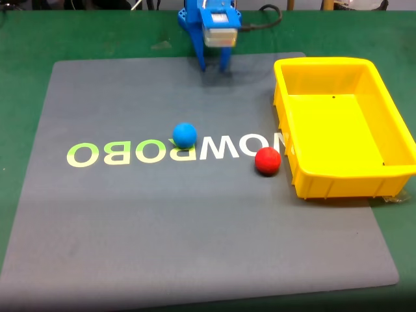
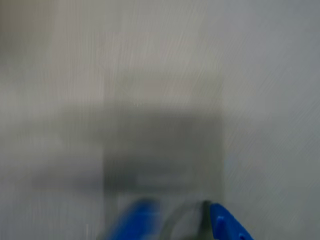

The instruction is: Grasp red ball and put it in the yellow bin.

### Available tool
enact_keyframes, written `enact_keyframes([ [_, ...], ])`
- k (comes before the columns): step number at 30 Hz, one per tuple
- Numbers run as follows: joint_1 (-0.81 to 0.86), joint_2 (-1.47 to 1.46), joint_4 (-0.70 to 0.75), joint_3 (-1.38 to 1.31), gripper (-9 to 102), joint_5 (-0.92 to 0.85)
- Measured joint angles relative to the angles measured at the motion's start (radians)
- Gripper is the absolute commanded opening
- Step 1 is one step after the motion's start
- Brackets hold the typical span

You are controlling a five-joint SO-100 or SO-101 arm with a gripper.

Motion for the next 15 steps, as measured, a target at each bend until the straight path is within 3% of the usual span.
enact_keyframes([
  [6, -0.011, -0.123, -0.305, -0.075, 43, -0.046],
  [15, -0.13, -0.859, -0.664, -0.546, 41, 0.014],
])
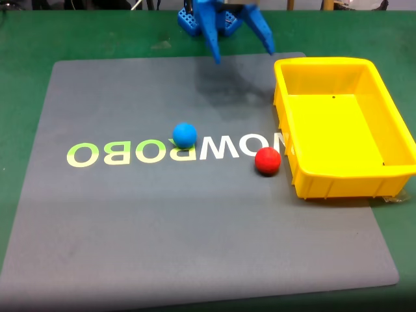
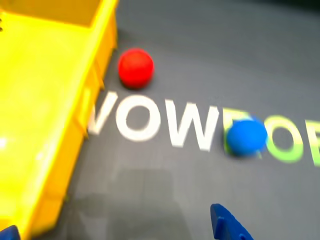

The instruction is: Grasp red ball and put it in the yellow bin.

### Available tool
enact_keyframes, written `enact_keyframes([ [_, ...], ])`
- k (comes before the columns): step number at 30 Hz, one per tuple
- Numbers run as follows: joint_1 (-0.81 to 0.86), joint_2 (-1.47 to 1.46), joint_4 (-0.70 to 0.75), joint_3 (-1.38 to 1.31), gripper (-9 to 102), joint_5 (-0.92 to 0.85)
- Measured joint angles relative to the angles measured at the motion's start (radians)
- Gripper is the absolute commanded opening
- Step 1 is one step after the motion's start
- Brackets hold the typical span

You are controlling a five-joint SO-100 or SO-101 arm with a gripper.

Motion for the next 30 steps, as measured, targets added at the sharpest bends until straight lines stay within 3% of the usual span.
enact_keyframes([
  [11, 0.025, -0.614, -0.135, -0.405, 41, -0.037],
  [30, 0.04, -1.072, -0.195, -0.727, 41, -0.054],
])
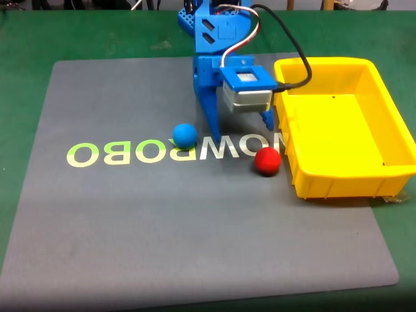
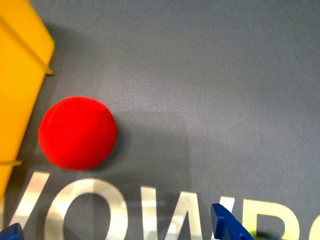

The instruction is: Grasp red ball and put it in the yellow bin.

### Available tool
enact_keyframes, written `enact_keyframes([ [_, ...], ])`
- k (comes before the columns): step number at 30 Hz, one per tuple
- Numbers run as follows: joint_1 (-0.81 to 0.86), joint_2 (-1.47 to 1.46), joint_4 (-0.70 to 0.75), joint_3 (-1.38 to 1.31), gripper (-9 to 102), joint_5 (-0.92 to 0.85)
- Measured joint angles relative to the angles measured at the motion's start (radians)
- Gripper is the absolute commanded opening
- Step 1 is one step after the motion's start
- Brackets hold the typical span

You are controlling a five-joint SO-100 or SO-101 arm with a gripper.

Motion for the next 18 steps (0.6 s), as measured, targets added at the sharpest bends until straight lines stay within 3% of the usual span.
enact_keyframes([
  [18, -0.038, -0.183, -0.002, -0.152, 39, 0.0],
])
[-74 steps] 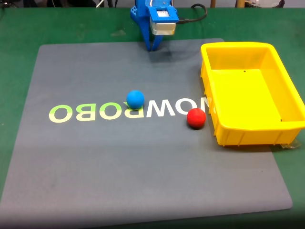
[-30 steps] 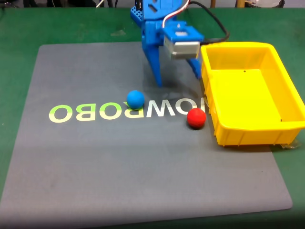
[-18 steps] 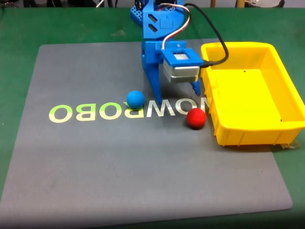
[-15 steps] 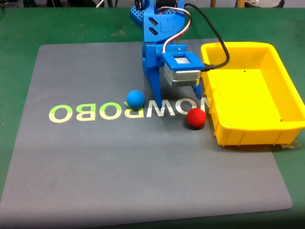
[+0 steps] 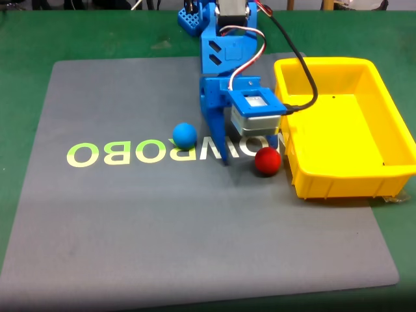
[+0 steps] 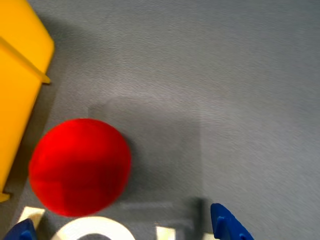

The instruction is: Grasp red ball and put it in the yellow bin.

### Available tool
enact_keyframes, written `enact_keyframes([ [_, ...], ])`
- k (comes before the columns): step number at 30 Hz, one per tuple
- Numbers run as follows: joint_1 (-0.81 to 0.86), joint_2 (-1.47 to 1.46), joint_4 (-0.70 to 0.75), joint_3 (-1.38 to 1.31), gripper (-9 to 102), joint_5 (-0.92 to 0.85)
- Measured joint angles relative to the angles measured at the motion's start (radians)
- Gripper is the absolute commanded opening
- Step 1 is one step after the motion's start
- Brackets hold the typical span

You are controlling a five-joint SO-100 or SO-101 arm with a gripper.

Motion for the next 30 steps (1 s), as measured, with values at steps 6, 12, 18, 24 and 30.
enact_keyframes([
  [6, -0.018, -0.038, -0.014, -0.037, 38, 0.025],
  [12, -0.031, -0.074, -0.054, -0.057, 34, 0.051],
  [18, -0.046, -0.087, -0.055, -0.086, 28, 0.064],
  [24, -0.051, -0.104, -0.063, -0.098, 4, 0.071],
  [30, -0.051, -0.104, -0.063, -0.098, 0, 0.074],
])
